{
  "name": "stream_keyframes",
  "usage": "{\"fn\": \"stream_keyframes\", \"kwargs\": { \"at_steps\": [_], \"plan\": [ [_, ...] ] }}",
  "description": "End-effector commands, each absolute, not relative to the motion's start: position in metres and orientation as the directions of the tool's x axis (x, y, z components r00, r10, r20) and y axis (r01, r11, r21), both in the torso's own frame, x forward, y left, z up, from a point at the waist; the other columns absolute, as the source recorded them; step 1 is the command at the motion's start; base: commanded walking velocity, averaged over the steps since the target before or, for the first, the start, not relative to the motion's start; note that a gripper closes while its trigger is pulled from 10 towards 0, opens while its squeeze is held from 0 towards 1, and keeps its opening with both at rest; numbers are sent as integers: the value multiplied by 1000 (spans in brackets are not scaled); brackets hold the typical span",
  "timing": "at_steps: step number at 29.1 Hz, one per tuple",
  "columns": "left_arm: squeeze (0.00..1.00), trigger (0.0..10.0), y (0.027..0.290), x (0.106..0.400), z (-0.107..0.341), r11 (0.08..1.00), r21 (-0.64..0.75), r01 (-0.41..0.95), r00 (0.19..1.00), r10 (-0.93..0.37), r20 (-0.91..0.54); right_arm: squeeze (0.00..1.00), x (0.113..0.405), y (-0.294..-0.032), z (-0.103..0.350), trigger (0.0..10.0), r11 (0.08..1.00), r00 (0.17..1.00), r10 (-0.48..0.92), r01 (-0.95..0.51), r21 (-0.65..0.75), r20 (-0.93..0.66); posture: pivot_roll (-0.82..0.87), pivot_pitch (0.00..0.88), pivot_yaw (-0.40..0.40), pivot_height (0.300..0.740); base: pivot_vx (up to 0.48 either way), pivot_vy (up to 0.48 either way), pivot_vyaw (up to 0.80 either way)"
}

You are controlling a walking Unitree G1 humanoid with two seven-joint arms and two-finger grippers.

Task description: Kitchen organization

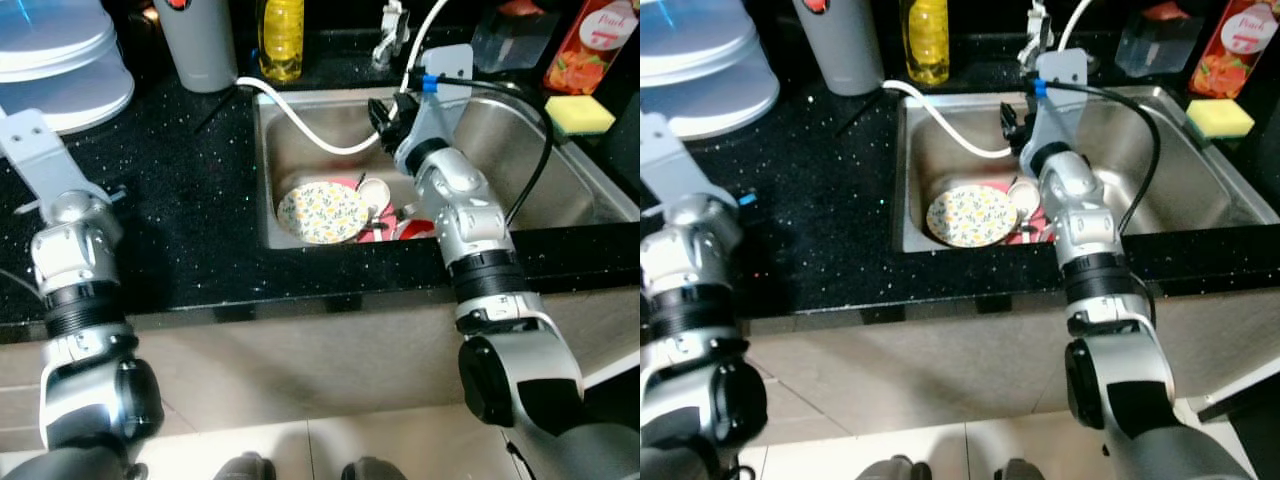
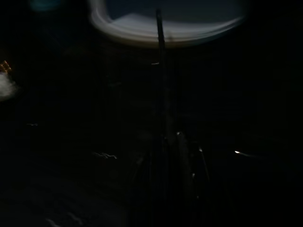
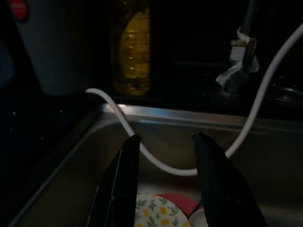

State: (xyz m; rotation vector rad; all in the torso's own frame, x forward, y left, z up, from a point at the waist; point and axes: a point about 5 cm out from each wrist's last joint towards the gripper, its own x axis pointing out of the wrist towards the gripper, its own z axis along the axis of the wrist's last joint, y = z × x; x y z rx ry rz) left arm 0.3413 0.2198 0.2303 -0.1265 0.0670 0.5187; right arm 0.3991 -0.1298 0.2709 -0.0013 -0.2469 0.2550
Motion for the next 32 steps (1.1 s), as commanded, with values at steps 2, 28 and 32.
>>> {"fn": "stream_keyframes", "kwargs": {
  "at_steps": [2,28,32],
  "plan": [
    [0,10000,168,323,241,892,-111,-438,898,439,-10,0,401,-123,274,10000,962,931,268,-270,-28,248,86,95,-5,740,0,0,0],
    [0,10000,141,285,266,750,569,339,844,-510,169,0,363,-109,298,10000,371,602,634,-787,492,485,77,56,-13,740,0,0,0],
    [0,10000,127,283,268,753,539,377,803,-556,214,0,347,-97,306,10000,199,484,652,-852,484,583,79,51,-17,740,0,0,0]
  ]
}}
